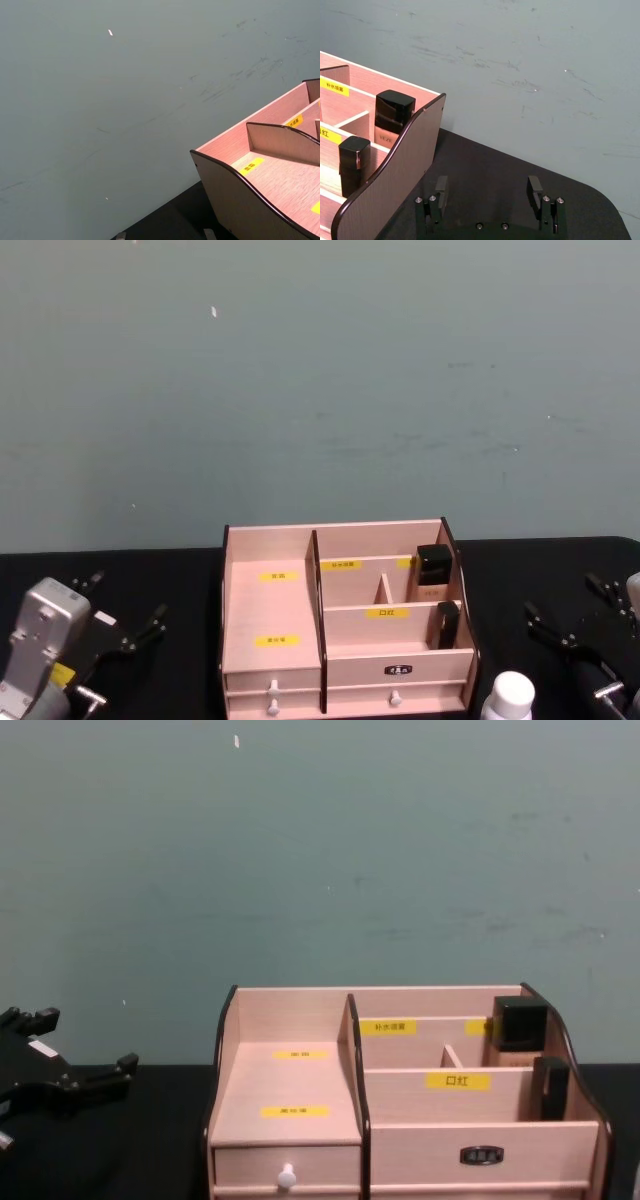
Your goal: Pick up the facial cleanser and watermelon frost from the table and place them into the tiered storage box.
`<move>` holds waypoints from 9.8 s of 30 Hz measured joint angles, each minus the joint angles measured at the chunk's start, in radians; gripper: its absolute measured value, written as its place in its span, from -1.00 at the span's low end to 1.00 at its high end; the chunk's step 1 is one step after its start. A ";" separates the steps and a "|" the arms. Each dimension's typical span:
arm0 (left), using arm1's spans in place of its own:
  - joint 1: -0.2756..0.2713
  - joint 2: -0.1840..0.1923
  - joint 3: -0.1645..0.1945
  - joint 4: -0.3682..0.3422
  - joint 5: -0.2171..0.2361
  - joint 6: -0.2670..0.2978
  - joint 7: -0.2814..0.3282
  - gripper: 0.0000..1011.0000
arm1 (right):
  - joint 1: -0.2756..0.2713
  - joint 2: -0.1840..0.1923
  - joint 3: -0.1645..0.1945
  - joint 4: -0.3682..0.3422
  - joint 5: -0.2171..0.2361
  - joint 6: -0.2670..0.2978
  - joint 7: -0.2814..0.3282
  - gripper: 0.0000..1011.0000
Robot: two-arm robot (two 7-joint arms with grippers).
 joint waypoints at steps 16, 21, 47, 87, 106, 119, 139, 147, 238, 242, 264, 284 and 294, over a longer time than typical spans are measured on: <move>0.000 0.000 0.000 0.000 0.000 0.000 0.000 0.98 | 0.000 0.000 0.000 0.000 0.000 0.000 0.000 0.98; 0.000 0.000 0.000 0.000 0.000 0.000 0.000 0.98 | 0.000 0.000 0.000 0.000 0.000 0.000 0.000 0.98; 0.000 0.000 0.000 0.000 0.000 0.000 0.000 0.98 | 0.000 0.000 0.000 0.000 0.000 0.000 0.000 0.98; 0.000 0.000 0.000 0.000 0.000 0.000 0.000 0.98 | -0.210 0.069 0.222 -0.186 0.153 0.133 0.223 0.98; 0.000 0.000 0.000 0.000 0.000 0.000 0.000 0.98 | -0.368 0.181 0.295 -0.281 0.227 0.084 0.456 0.98; 0.000 0.000 0.000 0.000 0.000 0.000 0.000 0.98 | -0.390 0.231 0.269 -0.295 0.280 0.040 0.545 0.98; 0.000 0.000 0.000 0.000 0.000 0.000 0.000 0.98 | -0.248 0.241 0.118 -0.222 0.325 0.027 0.641 0.98; 0.000 0.000 0.000 0.000 0.000 0.000 0.000 0.98 | -0.182 0.236 0.057 -0.174 0.318 0.037 0.649 0.98; 0.000 0.000 0.000 0.000 0.000 0.000 0.000 0.98 | -0.002 0.196 -0.100 -0.021 0.301 0.068 0.660 0.18; 0.000 0.000 0.000 0.000 0.000 0.000 0.000 0.98 | -0.002 0.198 -0.100 -0.021 0.301 0.066 0.661 0.18; 0.000 0.000 0.000 0.000 0.000 0.000 0.000 0.98 | 0.001 0.239 -0.071 -0.085 0.409 0.060 0.702 0.18; 0.000 0.000 0.000 0.000 0.000 0.000 0.000 0.98 | 0.221 0.157 -0.138 -0.005 0.392 0.035 0.726 0.18; 0.000 0.000 0.000 0.000 0.000 0.000 0.000 0.98 | 0.322 0.100 -0.182 0.052 0.379 0.053 0.729 0.18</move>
